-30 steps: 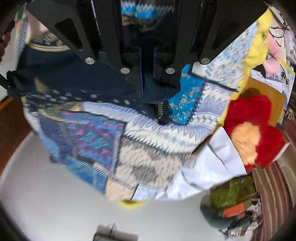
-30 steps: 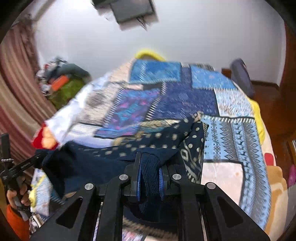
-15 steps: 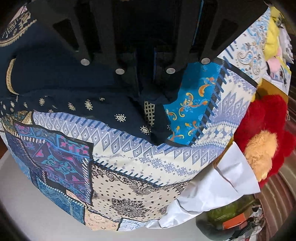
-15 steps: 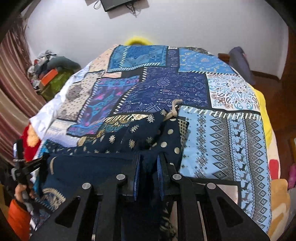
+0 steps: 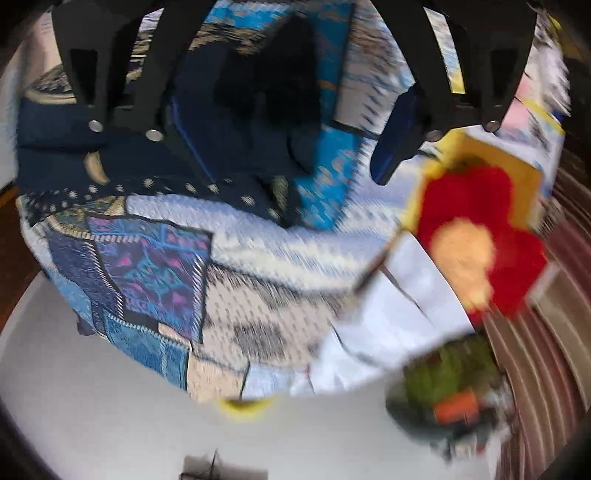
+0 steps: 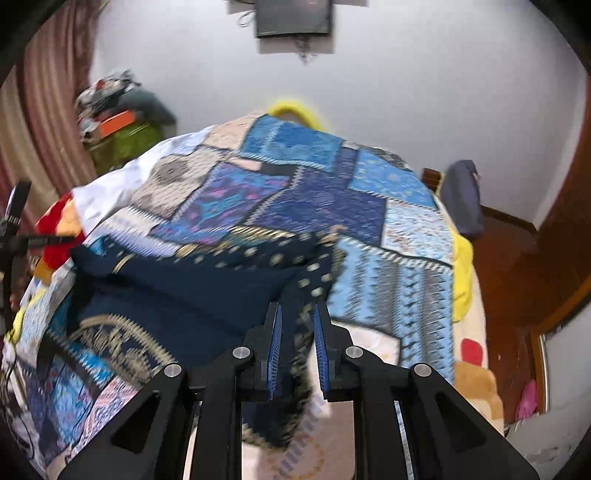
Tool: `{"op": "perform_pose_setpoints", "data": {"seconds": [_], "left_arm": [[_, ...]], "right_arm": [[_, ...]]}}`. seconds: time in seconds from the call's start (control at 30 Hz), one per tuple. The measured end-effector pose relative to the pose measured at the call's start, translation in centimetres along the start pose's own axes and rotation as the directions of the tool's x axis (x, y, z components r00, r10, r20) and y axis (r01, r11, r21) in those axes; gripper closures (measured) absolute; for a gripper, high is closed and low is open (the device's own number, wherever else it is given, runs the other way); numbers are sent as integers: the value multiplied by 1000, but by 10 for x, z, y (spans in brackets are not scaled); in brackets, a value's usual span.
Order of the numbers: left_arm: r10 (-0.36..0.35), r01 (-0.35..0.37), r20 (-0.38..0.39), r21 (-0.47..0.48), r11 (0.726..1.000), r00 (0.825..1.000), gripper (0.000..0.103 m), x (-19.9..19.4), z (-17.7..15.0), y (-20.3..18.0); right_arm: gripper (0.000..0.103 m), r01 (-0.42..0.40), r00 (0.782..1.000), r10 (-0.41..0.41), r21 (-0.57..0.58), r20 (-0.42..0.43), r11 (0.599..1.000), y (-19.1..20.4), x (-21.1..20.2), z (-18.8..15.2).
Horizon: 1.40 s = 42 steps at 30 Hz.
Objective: Fold large clothes
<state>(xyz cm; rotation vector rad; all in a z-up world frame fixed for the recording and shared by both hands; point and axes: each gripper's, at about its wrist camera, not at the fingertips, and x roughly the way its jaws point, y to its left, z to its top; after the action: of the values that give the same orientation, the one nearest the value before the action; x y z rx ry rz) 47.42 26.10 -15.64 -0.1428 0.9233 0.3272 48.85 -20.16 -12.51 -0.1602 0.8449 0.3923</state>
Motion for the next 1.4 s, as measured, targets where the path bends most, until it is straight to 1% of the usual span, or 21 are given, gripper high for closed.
{"op": "perform_pose_setpoints", "data": {"seconds": [0.07, 0.23, 0.3, 0.37, 0.4, 0.47, 0.53, 0.6, 0.67, 0.73, 0.8, 0.87, 0.97, 1.0, 1.07, 1.13, 1.2, 1.23, 1.3, 1.33, 1.4], "left_arm": [[15, -15, -1, 33, 999, 1000, 16, -4, -4, -2], [-22, 30, -56, 144, 989, 998, 15, 6, -36, -23], [-33, 54, -104, 199, 979, 994, 14, 22, -58, -39], [-6, 42, -141, 257, 965, 990, 14, 40, -75, -53], [36, 13, -155, 303, 953, 987, 14, 55, -83, -64], [80, -23, -153, 341, 940, 985, 14, 72, -90, -75], [89, -41, -127, 337, 941, 988, 14, 83, -87, -82], [89, -54, -94, 324, 944, 992, 13, 87, -79, -86], [64, -37, -77, 308, 951, 995, 13, 90, -66, -84], [59, -39, -62, 285, 958, 996, 11, 93, -47, -80], [79, -68, -35, 239, 969, 996, 11, 94, -24, -70], [74, -68, -25, 195, 978, 997, 11, 92, -8, -62], [128, -129, 19, 131, 983, 992, 11, 84, 17, -48], [152, -155, 38, 108, 982, 988, 11, 78, 25, -42], [173, -177, 59, 84, 981, 983, 11, 66, 32, -34], [170, -176, 87, 68, 982, 982, 11, 52, 37, -26], [141, -147, 87, 62, 987, 986, 11, 38, 36, -21], [127, -133, 84, 65, 989, 988, 11, 33, 33, -21], [93, -99, 74, 86, 991, 993, 11, 24, 27, -23], [75, -82, 67, 105, 991, 995, 11, 20, 22, -26], [49, -56, 53, 141, 988, 997, 11, 13, 11, -34]], "right_arm": [[90, -32, 999, 32, -9, -18, 999, 13, 0, -7], [90, -98, 993, 96, -31, -66, 995, 39, 16, -22], [90, -113, 990, 110, -33, -90, 993, 47, 29, -27], [90, -122, 985, 117, -35, -129, 992, 55, 48, -32], [90, -127, 982, 120, -38, -145, 991, 58, 57, -34], [90, -130, 978, 120, -51, -174, 990, 65, 75, -36], [90, -106, 980, 90, -81, -179, 991, 72, 94, -34], [90, -75, 989, 59, -111, -138, 991, 75, 106, -29], [90, -54, 994, 39, -143, -105, 988, 76, 118, -21], [90, -63, 995, 50, -147, -87, 987, 74, 127, -11], [90, -78, 996, 69, -154, -60, 985, 72, 129, 2], [90, -46, 999, 45, -161, -10, 986, 69, 127, 18], [90, 60, 996, -51, -130, 68, 990, 61, 124, 42], [90, 74, 995, -67, -108, 74, 991, 58, 123, 49], [90, 39, 998, -37, -52, 48, 998, 51, 122, 59], [90, 29, 998, -28, -25, 57, 999, 50, 113, 63], [90, 81, 991, -74, -52, 115, 995, 56, 96, 62], [90, 125, 982, -112, -78, 155, 989, 61, 85, 59], [90, 212, 954, -181, -114, 239, 971, 71, 64, 55], [90, 236, 943, -195, -127, 270, 963, 75, 55, 55], [90, 211, 944, -166, -133, 286, 968, 80, 33, 56]]}}
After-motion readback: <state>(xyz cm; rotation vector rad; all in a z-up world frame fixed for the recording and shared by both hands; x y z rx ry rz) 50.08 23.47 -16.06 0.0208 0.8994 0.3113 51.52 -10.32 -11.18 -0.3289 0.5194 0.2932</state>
